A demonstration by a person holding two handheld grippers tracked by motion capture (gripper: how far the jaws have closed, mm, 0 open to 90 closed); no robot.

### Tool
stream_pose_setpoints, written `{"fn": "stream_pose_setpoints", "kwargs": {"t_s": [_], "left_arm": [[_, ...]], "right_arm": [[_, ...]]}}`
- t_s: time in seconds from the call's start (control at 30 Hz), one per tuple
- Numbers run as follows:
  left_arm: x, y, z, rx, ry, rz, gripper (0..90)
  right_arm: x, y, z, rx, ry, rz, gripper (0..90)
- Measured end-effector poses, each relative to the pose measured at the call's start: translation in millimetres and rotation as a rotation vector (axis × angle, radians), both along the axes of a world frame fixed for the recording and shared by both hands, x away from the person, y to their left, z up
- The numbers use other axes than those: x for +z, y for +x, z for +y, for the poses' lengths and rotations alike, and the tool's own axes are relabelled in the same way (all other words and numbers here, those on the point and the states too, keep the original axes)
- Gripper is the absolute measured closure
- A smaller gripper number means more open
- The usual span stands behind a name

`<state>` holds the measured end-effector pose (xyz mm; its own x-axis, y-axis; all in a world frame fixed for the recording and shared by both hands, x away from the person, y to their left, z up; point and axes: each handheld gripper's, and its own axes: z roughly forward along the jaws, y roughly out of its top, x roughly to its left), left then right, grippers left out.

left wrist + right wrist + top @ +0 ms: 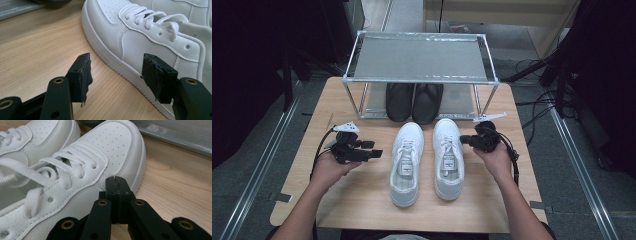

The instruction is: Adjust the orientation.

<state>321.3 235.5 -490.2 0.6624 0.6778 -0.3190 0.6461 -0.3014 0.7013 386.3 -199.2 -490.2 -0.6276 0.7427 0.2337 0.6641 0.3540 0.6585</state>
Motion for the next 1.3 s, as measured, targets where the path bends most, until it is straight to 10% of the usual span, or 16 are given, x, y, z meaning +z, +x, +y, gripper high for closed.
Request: {"fn": "stream_pose_setpoints", "kwargs": {"t_s": [0.5,0.9,1.3], "left_arm": [[-4.6,-2.8,-7.3,-0.024,-0.008,0.019,41.3],[-10.7,-4.3,-25.9,-0.101,0.032,0.036,76.6],[-17.5,-8.0,-47.5,-0.167,0.039,0.098,82.4]], "right_arm": [[-0.5,2.9,10.9,0.042,-0.001,0.0,90.0],[-0.4,-0.4,19.1,0.073,-0.007,-0.002,90.0],[-0.6,-0.2,19.5,0.077,-0.006,0.0,90.0]]}}
